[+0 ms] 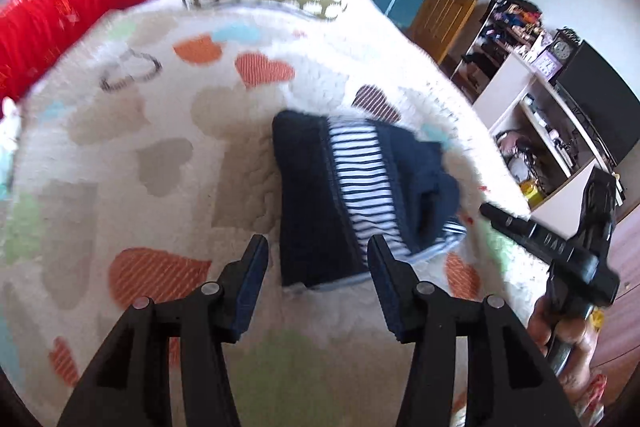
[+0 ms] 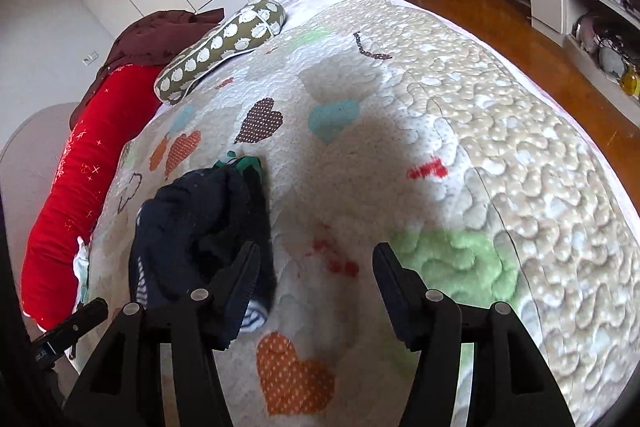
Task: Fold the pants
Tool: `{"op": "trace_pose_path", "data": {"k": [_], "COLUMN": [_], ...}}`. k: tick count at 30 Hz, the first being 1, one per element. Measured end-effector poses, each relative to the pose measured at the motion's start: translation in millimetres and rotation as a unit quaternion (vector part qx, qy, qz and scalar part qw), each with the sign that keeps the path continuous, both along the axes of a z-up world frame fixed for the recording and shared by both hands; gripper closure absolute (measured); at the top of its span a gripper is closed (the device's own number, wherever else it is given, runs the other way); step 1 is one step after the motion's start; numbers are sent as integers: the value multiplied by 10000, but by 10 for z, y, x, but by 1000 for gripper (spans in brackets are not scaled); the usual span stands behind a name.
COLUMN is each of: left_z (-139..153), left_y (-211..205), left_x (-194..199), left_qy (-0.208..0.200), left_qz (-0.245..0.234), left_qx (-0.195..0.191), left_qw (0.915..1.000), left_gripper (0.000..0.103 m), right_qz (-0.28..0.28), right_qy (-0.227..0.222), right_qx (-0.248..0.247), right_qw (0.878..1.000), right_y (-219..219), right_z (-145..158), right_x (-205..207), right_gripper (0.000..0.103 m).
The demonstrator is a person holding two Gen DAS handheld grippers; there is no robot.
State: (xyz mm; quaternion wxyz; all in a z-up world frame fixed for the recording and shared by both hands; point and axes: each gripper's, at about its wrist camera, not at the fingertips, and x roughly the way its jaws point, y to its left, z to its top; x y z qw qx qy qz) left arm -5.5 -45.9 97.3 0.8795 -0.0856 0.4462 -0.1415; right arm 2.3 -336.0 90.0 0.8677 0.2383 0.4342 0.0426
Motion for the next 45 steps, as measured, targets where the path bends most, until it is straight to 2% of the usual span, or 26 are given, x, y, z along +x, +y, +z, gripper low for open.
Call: {"op": "trace_pose_path", "data": {"k": [4, 6, 8, 9, 11, 13, 14, 18, 25, 28, 32, 39, 45], "left_z": [308, 485, 667, 747, 889, 978, 1009, 1048, 855, 665, 535, 508, 476], "left_y": [-39, -54, -77, -85, -95, -69, -53, 41, 51, -15, -53, -50, -75], "left_x": [-377, -596, -835, -949, -1160, -1305, -1361, -1589, -1825, -1741, -1680, -1662, -1655], "left_qy": [-598, -1097, -1750, -2078, -2592, -2788, -2815, -2637, -2440, -2010, -1577, -1463, -1372], "left_qz": [171, 400, 742, 931, 1265, 1387, 1418, 1440, 1260, 1052, 789, 773, 690], "left_qx": [96, 379, 772, 975, 1360, 1519, 1542, 1440, 1530, 1617, 1283, 1219, 1218], "left_qw": [9980, 9924, 9787, 9688, 9478, 9381, 9364, 9429, 9493, 9604, 9759, 9787, 9806], "left_gripper": [45, 30, 15, 9, 2, 0, 0, 0, 0, 0, 0, 0, 0], "right_qz": [-56, -109, -124, -134, -141, -109, -98, -48, 357, 347, 335, 141, 211], "right_qy": [-113, -135, -196, -236, -330, -457, -509, -675, -500, -469, -476, -388, -400], "right_qx": [-77, -27, 52, 56, 1, -59, -97, -297, -489, -488, -617, -662, -796], "right_qw": [9999, 9998, 9997, 9996, 9994, 9989, 9986, 9973, 9969, 9971, 9964, 9970, 9958], "right_y": [158, 224, 258, 274, 313, 362, 394, 588, 919, 952, 946, 864, 941], "right_z": [105, 143, 185, 214, 293, 387, 424, 514, 422, 399, 383, 333, 328], "right_x": [-362, -524, -673, -747, -913, -1087, -1151, -1445, -1622, -1568, -1563, -1545, -1554], "right_gripper": [37, 36, 36, 36, 36, 36, 34, 30, 30, 30, 30, 29, 28]}}
